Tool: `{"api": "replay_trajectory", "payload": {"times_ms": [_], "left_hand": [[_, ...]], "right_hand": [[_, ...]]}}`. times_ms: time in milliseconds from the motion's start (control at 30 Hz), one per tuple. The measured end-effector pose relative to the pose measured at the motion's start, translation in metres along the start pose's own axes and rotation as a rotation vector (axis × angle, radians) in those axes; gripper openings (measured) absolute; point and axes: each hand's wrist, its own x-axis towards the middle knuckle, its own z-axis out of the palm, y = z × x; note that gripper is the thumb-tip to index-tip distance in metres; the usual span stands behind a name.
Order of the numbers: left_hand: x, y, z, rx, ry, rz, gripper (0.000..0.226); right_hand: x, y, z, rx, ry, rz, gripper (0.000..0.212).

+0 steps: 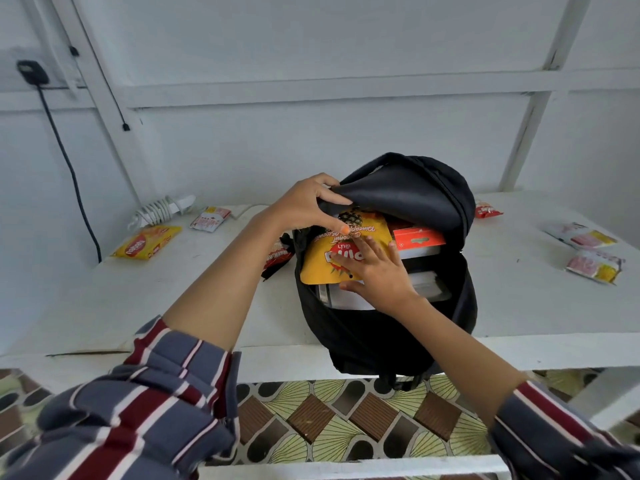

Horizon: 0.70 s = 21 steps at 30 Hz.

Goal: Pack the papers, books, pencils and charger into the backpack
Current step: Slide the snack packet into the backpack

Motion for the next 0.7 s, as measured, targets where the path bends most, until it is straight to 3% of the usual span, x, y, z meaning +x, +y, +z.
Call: {"api": "replay_trajectory", "payload": {"times_ms": [533, 700], "left_hand": [[-0.001, -0.005, -0.006, 0.018, 0.023, 0.004, 0.050], [0.000, -0.005, -0.006, 0.023, 0.016, 0.005, 0.049]], "right_hand": [[0.021, -0.006, 0.003, 0.067, -0.017, 0.109, 0.051], [0.018, -0.005, -0.001, -0.016, -0.026, 0.090, 0.060]]}}
